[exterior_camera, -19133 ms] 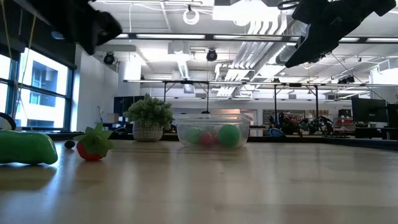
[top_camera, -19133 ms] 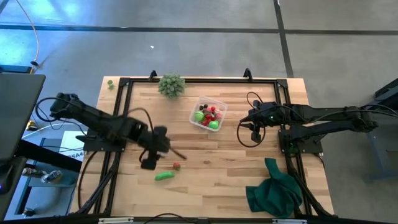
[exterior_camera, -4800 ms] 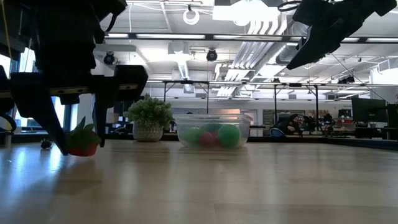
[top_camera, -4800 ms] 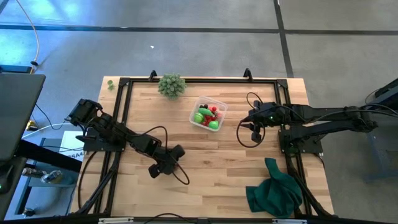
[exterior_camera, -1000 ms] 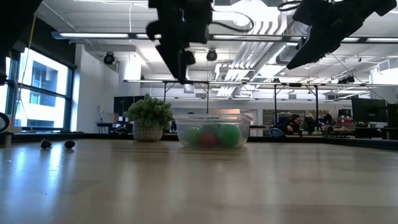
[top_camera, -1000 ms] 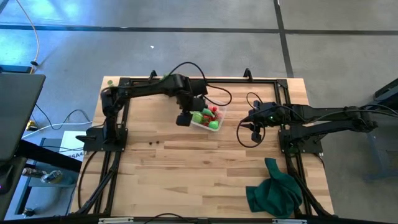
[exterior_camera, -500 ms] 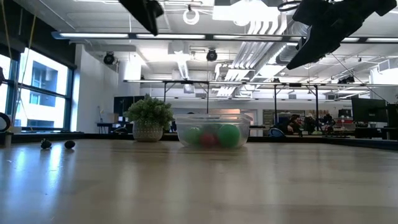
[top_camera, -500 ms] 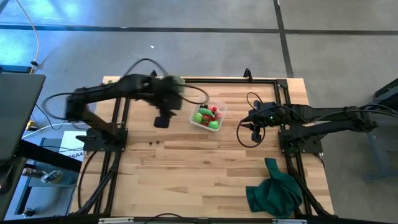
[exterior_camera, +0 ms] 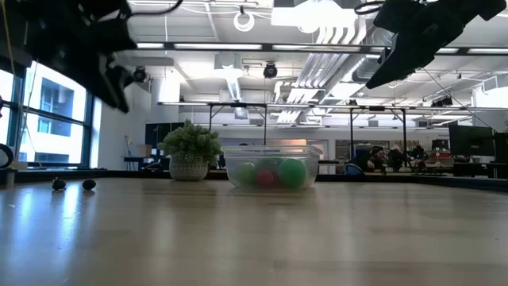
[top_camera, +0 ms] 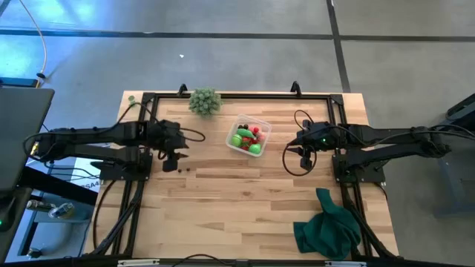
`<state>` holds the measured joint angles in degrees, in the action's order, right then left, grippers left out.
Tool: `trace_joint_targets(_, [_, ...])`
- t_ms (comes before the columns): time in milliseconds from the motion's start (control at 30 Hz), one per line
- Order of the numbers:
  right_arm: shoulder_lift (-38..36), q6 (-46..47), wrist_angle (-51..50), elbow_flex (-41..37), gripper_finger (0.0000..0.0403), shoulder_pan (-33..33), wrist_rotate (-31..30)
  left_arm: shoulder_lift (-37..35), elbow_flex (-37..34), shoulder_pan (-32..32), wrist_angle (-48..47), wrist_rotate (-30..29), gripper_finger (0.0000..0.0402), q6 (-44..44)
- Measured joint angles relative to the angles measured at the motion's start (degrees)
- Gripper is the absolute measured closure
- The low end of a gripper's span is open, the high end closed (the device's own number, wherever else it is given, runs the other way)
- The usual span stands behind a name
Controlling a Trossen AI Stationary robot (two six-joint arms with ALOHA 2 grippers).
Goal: Pick and placing Produce into tupperware
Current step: Put the blueberry into the transparent container
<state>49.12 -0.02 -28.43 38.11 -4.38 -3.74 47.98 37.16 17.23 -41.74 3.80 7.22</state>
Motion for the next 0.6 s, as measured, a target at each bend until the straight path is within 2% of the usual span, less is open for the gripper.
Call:
trace_joint_targets(233, [0.0, 0.0, 0.0, 0.0, 0.0327, 0.0, 0.2, -1.2, -11.2, 0.0, 3.7, 3.2, 0.0243, 0.0])
trace_joint_targets(467, [0.0, 0.0, 0.0, 0.0, 0.0327, 0.0, 0.2, -0.5, -16.5, 0.0, 9.6, 8.5, 0.0243, 2.7])
trace_joint_targets(600, [0.0, 0.0, 0.0, 0.0, 0.0327, 0.0, 0.1, -0.5, -17.9, 0.0, 11.0, 9.3, 0.0243, 5.2])
